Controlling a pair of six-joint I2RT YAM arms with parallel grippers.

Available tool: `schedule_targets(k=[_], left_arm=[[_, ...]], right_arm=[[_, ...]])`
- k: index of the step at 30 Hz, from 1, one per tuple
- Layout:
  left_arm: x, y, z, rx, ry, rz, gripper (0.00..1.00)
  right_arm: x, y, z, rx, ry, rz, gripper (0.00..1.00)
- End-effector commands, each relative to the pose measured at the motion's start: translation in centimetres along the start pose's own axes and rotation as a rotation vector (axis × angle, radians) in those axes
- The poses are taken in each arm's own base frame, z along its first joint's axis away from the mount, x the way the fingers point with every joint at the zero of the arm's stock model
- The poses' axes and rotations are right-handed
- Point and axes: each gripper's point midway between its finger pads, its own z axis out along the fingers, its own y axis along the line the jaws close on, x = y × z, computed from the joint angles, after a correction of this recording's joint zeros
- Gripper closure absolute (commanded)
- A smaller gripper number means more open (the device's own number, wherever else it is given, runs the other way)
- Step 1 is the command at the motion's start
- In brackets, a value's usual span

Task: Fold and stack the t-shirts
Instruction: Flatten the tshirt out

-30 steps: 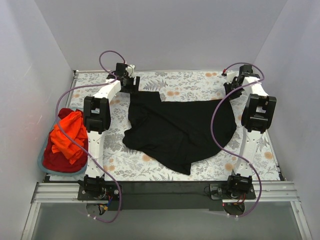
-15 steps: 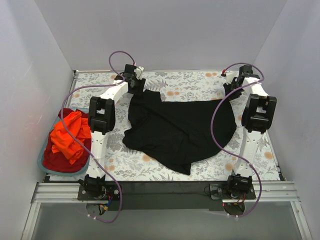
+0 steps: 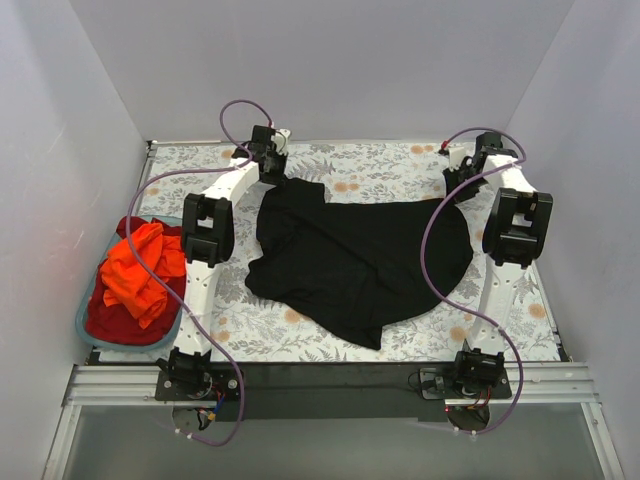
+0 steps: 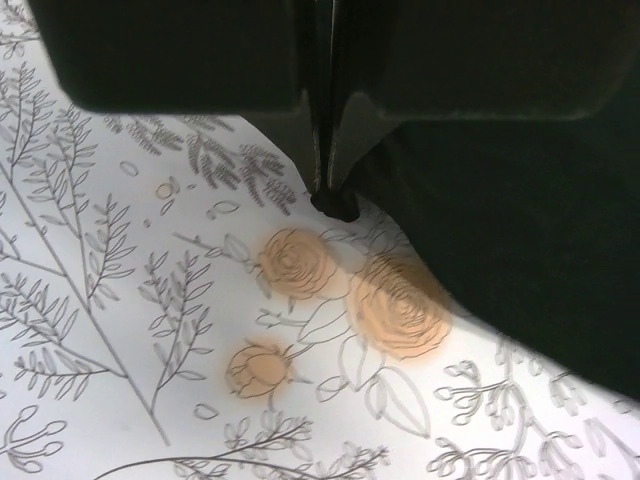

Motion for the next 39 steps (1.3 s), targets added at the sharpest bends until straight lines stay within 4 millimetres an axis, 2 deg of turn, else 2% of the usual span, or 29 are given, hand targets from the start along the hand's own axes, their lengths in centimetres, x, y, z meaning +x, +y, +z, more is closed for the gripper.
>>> schedule_targets(k=[1, 3, 4, 5, 7, 8, 9, 10, 11, 12, 13, 14, 15, 16, 17, 18, 19, 20, 22, 23, 24, 26, 28, 30, 31, 33, 37, 38, 39], left_arm=[[-8.0, 0.8, -6.5, 0.01, -0.217, -0.009, 1.0], [-11.0, 1.2, -9.4, 0.015, -0.31, -0.008, 1.0], [-13.6, 1.8, -12.5, 0.003, -0.385, -0.008, 1.0], [-14.8, 2.1, -14.2, 0.005, -0.424, -0.01, 1.0], [-17.4, 3.3, -18.0, 0.007, -0.514, -0.038, 1.0], [-19.0, 3.4, -21.3, 0.012, -0.576, -0.042, 1.0], [-20.2, 3.6, -23.3, 0.02, -0.627, -0.052, 1.0], [-20.5, 4.2, -24.9, 0.05, -0.654, -0.079, 1.0], [-21.0, 4.1, -26.7, 0.072, -0.687, -0.085, 1.0], [-22.5, 3.5, -30.5, 0.092, -0.773, -0.064, 1.0], [-22.9, 3.5, -32.5, 0.101, -0.811, -0.061, 1.0], [-22.8, 2.7, -33.7, 0.136, -0.826, -0.05, 1.0], [-24.0, 1.8, -37.9, 0.141, -0.915, -0.017, 1.0], [-24.2, 1.6, -39.5, 0.143, -0.948, -0.013, 1.0], [-24.3, 1.3, -40.8, 0.15, -0.978, -0.022, 1.0], [-25.1, 0.6, -45.1, 0.15, -1.073, 0.003, 1.0], [-25.3, 0.5, -46.8, 0.147, -1.117, 0.006, 1.0], [-25.5, 0.0, -48.8, 0.154, -1.162, 0.018, 1.0], [-25.5, -1.8, -52.5, 0.203, -1.24, 0.08, 1.0], [-25.9, -2.5, -54.1, 0.223, -1.283, 0.096, 1.0], [-25.9, -3.8, -55.7, 0.279, -1.3, 0.125, 1.0], [-25.7, -5.0, -56.2, 0.345, -1.282, 0.142, 1.0], [-25.0, -6.3, -55.5, 0.431, -1.235, 0.133, 1.0], [-24.7, -6.6, -54.9, 0.452, -1.212, 0.126, 1.0], [-24.7, -6.3, -54.5, 0.438, -1.209, 0.104, 1.0], [-25.2, -5.2, -55.2, 0.373, -1.247, 0.072, 1.0], [-26.7, -1.5, -58.4, 0.137, -1.387, 0.026, 1.0], [-27.1, -1.2, -59.9, 0.109, -1.434, 0.03, 1.0], [-27.4, -0.8, -60.2, 0.087, -1.448, 0.024, 1.0]], right_arm=[[-3.0, 2.1, -4.5, -0.019, -0.084, -0.036, 0.99], [-5.0, 2.6, -7.5, -0.001, -0.152, -0.061, 0.99], [-6.0, 2.5, -9.0, 0.015, -0.188, -0.069, 0.99], [-7.5, 3.0, -11.3, 0.029, -0.242, -0.087, 0.99], [-9.0, 2.8, -14.3, 0.057, -0.309, -0.082, 0.99], [-10.9, 3.2, -17.3, 0.081, -0.379, -0.107, 0.99], [-11.6, 3.4, -19.0, 0.091, -0.415, -0.1, 0.99], [-12.3, 3.4, -20.7, 0.105, -0.453, -0.104, 0.99], [-13.8, 4.2, -23.8, 0.126, -0.519, -0.134, 0.99], [-14.4, 4.5, -25.4, 0.14, -0.553, -0.145, 0.99], [-15.0, 4.8, -27.2, 0.16, -0.59, -0.153, 0.99], [-15.7, 5.5, -29.7, 0.187, -0.637, -0.176, 0.99], [-16.4, 6.0, -31.8, 0.212, -0.681, -0.195, 0.99], [-17.1, 6.1, -33.8, 0.245, -0.732, -0.206, 0.99], [-17.5, 6.9, -36.7, 0.289, -0.787, -0.226, 0.99], [-17.6, 7.1, -38.1, 0.315, -0.821, -0.231, 0.99], [-17.7, 7.3, -39.8, 0.339, -0.864, -0.22, 0.99], [-18.4, 8.5, -43.1, 0.397, -0.948, -0.265, 0.99], [-18.5, 9.2, -44.9, 0.432, -1.007, -0.284, 0.99], [-19.0, 10.3, -47.4, 0.465, -1.08, -0.306, 0.99], [-19.0, 10.8, -48.2, 0.469, -1.103, -0.31, 0.99], [-19.6, 13.1, -49.7, 0.405, -1.16, -0.346, 0.99], [-20.0, 14.7, -50.4, 0.341, -1.191, -0.359, 0.99], [-20.4, 15.5, -50.0, 0.279, -1.195, -0.354, 0.99], [-20.6, 15.9, -49.8, 0.266, -1.196, -0.361, 0.99], [-20.9, 15.2, -50.0, 0.299, -1.203, -0.34, 0.99], [-21.3, 14.0, -52.1, 0.416, -1.238, -0.333, 0.99], [-21.4, 13.5, -53.0, 0.461, -1.256, -0.318, 0.99], [-21.5, 13.2, -53.4, 0.484, -1.269, -0.308, 0.99]])
